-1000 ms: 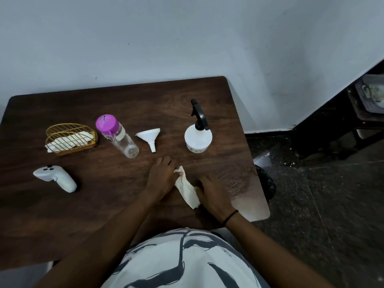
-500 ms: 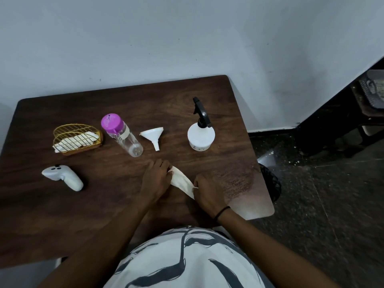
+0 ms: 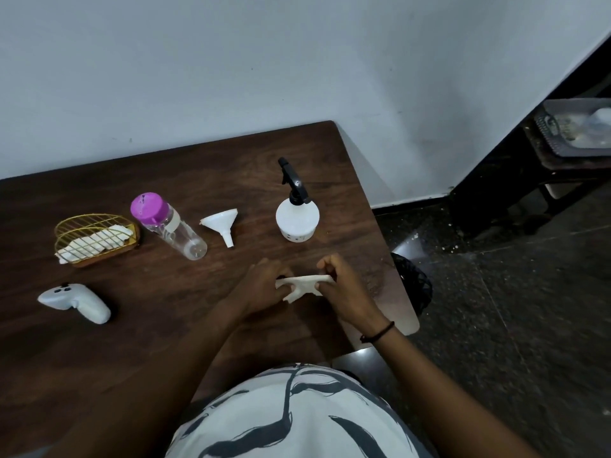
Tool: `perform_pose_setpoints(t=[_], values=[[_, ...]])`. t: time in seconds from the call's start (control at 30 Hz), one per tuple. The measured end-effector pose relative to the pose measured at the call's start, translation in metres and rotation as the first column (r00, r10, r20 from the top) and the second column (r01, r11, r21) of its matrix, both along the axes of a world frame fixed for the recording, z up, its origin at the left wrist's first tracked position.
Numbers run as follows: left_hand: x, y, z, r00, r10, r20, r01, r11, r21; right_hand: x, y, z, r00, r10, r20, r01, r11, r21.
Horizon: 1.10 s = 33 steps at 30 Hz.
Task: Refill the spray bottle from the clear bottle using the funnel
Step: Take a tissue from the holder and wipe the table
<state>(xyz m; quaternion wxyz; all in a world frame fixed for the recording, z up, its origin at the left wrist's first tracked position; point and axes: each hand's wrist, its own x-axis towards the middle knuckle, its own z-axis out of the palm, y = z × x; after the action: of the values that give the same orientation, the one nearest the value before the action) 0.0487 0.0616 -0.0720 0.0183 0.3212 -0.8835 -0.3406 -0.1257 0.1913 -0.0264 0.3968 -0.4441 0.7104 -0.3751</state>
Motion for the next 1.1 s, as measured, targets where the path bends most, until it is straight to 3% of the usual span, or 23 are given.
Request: perform_pose_setpoints(t=[0.17,0.4,0.73,0.97,1.1], values=[[-0.032,0.01,0.015,0.981,0.128,-0.144,-0.091,0.966,0.24,-0.029,0.022,0.018,0.98,-0.199,-0.007,0.198,0.979,-0.048],[-0.12,0.032,0.034,0.927,0.223,-0.302,-0.097,0.919,0.381,-0.086,0.06,0.033,0.883,-0.469,0.026,0.466,0.868,-0.172],[-0.252,0.054,0.025,0.971,-0.056,-0.234,0.117,0.959,0.257,-0.164,0.1,0.042,0.711,-0.684,-0.164,0.647,0.728,-0.227],[-0.307,0.07,0.01,0.963,-0.225,-0.146,0.246,0.959,0.143,-0.196,0.113,0.032,0.638,-0.706,-0.306,0.681,0.703,-0.203],[-0.323,0.071,0.001,0.974,-0.213,-0.083,0.221,0.969,0.11,-0.218,0.112,0.009,0.634,-0.692,-0.345,0.701,0.703,-0.12]])
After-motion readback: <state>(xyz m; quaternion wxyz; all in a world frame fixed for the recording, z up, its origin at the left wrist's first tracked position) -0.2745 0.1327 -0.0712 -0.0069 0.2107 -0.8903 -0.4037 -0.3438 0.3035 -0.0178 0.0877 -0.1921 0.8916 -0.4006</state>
